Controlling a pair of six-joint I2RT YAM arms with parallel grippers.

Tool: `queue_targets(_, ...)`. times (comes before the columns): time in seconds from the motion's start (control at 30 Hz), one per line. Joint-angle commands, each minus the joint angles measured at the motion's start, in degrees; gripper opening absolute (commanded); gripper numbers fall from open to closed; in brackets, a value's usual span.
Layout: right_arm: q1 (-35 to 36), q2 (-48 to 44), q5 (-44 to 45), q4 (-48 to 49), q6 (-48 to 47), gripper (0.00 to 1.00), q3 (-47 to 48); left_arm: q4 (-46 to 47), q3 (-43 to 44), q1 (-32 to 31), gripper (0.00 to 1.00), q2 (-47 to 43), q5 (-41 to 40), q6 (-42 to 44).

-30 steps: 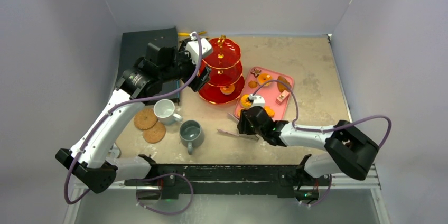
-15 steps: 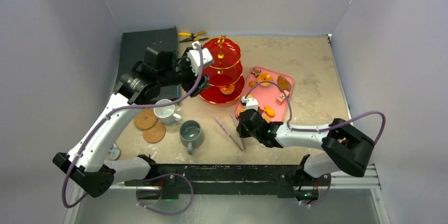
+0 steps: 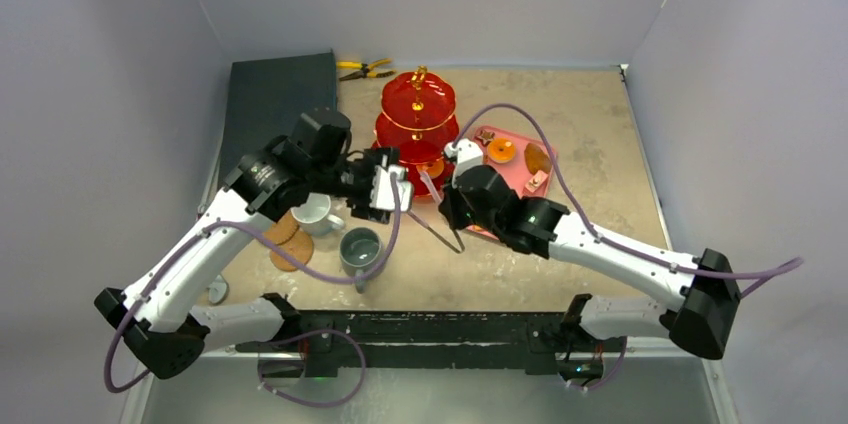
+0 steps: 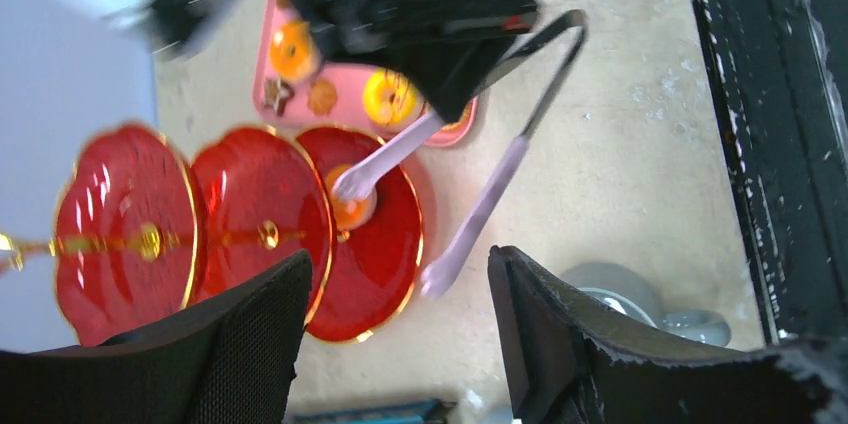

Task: Serve the afternoon tea
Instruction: Pick up the clamp from the center of the board.

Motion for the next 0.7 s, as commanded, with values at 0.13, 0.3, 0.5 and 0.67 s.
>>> queue_targets(0.13, 0.2, 0.8, -4.3, -14.6, -10.7, 0.0, 17.2, -10.7, 5.3, -6.8, 0.58, 3.6, -0.6, 17.3)
queue_targets(0.3, 0.2, 2.6, -3.9, -16.8, -13.6, 0.0, 22.7, -16.1, 7.8, -7.3, 0.42, 6.9, -3.0, 19.1)
queue_targets(0.5, 0.2, 4.5, -3.7, -20.0, -17.3, 0.0, 27.6, -14.0, 7.2, -7.4, 0.08, 6.2, -6.6, 18.8)
queue_targets(0.67, 0.2, 5.2, -4.7, -21.6, -19.2, 0.0, 30.8, -14.3, 6.3, -7.4, 0.16, 5.4, -8.3, 19.3)
